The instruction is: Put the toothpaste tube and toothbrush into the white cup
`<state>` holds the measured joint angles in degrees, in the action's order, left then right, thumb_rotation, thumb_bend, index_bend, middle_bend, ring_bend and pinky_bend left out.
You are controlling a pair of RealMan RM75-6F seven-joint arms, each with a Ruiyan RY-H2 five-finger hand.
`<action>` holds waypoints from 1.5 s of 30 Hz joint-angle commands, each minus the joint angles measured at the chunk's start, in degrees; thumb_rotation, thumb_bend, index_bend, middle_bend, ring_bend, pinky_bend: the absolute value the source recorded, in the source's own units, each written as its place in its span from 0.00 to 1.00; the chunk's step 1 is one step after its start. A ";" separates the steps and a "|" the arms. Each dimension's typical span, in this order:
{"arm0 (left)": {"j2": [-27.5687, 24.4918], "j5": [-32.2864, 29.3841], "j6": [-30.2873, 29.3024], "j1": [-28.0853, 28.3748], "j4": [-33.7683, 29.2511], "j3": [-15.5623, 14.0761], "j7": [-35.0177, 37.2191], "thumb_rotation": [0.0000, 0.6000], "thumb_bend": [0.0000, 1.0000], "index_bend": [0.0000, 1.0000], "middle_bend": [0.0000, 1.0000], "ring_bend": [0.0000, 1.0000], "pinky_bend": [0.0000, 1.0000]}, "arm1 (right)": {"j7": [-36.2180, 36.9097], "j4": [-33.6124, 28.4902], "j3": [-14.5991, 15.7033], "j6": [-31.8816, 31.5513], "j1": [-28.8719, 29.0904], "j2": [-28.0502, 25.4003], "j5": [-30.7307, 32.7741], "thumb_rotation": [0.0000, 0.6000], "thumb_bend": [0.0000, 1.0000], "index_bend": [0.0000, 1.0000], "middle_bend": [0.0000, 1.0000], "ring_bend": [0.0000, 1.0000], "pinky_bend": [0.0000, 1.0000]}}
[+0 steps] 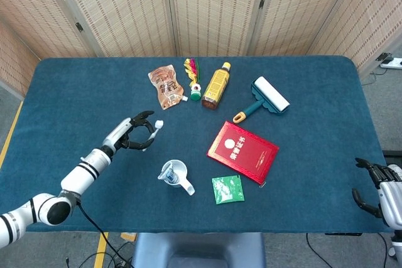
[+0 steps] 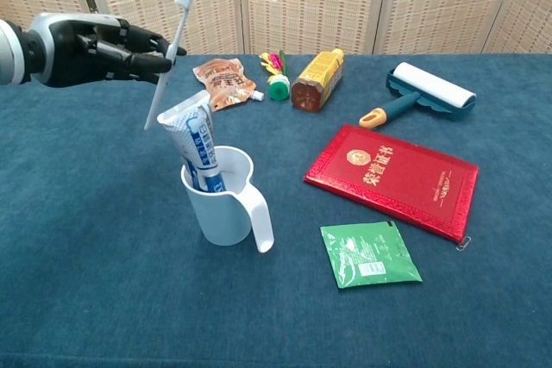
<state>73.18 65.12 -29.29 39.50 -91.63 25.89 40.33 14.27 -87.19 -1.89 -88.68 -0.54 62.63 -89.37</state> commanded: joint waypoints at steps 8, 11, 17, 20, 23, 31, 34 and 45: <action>-0.01 11.02 -0.04 -1.56 -5.94 2.26 16.83 1.00 0.42 0.64 0.10 0.01 0.14 | 0.24 -0.05 -0.06 -0.41 -0.23 -0.10 0.29 1.00 0.31 0.17 0.28 0.24 0.24; 2.68 12.00 -0.76 0.09 -4.16 0.73 17.50 1.00 0.42 0.64 0.10 0.01 0.14 | 0.49 0.14 -0.10 -0.42 -0.23 0.00 0.39 1.00 0.31 0.17 0.28 0.24 0.24; 7.09 10.79 -1.36 3.24 -1.02 -0.87 17.74 1.00 0.42 0.64 0.10 0.01 0.14 | 0.32 0.09 -0.16 -0.28 -0.16 -0.01 0.60 1.00 0.31 0.17 0.28 0.24 0.24; 8.37 9.89 -1.66 4.16 -0.02 -1.65 17.28 1.00 0.42 0.64 0.10 0.01 0.14 | 0.37 0.20 -0.08 -0.21 -0.21 0.01 0.67 1.00 0.31 0.17 0.28 0.24 0.24; 9.12 9.16 -1.95 4.73 0.77 -2.44 16.67 1.00 0.42 0.64 0.10 0.01 0.14 | 0.49 0.27 -0.11 -0.15 -0.27 -0.05 0.92 1.00 0.31 0.17 0.28 0.24 0.24; 9.66 8.76 -2.75 5.18 1.74 -4.65 15.16 1.00 0.42 0.64 0.10 0.01 0.14 | 0.76 0.56 -0.22 -0.08 -0.18 0.16 1.03 1.00 0.31 0.17 0.28 0.24 0.24; 10.07 8.61 -3.24 5.05 2.47 -5.51 14.90 1.00 0.42 0.63 0.10 0.01 0.14 | 0.74 0.63 -0.17 -0.04 -0.10 0.21 0.83 1.00 0.31 0.17 0.28 0.24 0.24; 10.15 11.78 -6.93 3.71 3.03 -8.15 16.50 1.00 0.42 0.63 0.10 0.01 0.14 | 0.82 0.50 -0.18 -0.22 -0.01 0.12 0.53 1.00 0.31 0.17 0.28 0.24 0.24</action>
<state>83.28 76.66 -35.89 43.33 -88.54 17.79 56.48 15.10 -86.69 -2.06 -88.89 -0.55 62.75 -88.84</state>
